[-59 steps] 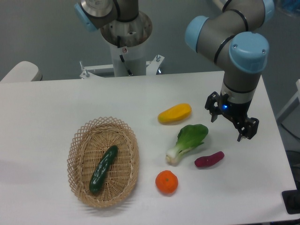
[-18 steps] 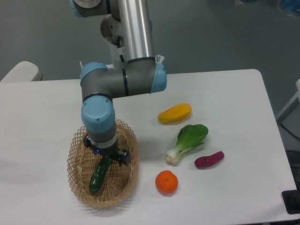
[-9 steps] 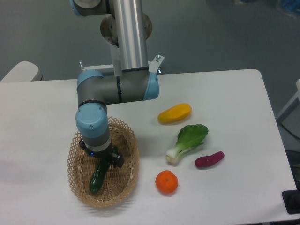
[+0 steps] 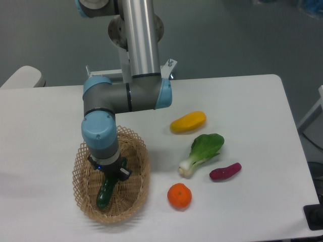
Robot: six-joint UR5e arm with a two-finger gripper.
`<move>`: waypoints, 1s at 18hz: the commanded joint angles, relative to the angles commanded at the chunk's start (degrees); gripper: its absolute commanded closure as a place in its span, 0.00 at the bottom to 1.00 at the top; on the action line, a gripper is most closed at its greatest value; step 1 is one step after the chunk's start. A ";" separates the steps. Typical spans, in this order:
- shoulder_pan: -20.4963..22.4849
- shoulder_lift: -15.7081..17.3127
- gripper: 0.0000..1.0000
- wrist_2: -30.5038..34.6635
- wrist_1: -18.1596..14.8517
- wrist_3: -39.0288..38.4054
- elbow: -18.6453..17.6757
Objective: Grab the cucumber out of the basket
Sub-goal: 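Lift the cucumber up out of the basket, then carry the held cucumber away from the basket toward the sweet potato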
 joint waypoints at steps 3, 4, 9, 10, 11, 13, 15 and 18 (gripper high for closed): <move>0.61 0.61 0.82 0.00 -1.05 2.89 1.84; 0.96 0.79 0.82 0.09 -1.23 3.95 2.89; 5.26 2.46 0.82 -0.09 -6.05 9.82 8.08; 6.41 2.55 0.82 -0.09 -7.37 11.93 9.31; 7.98 2.90 0.82 -0.09 -8.34 13.69 10.19; 10.88 3.25 0.82 -0.26 -8.79 17.12 11.07; 13.87 3.60 0.82 -0.35 -9.14 21.60 11.34; 17.83 3.69 0.82 -0.44 -10.98 27.76 12.57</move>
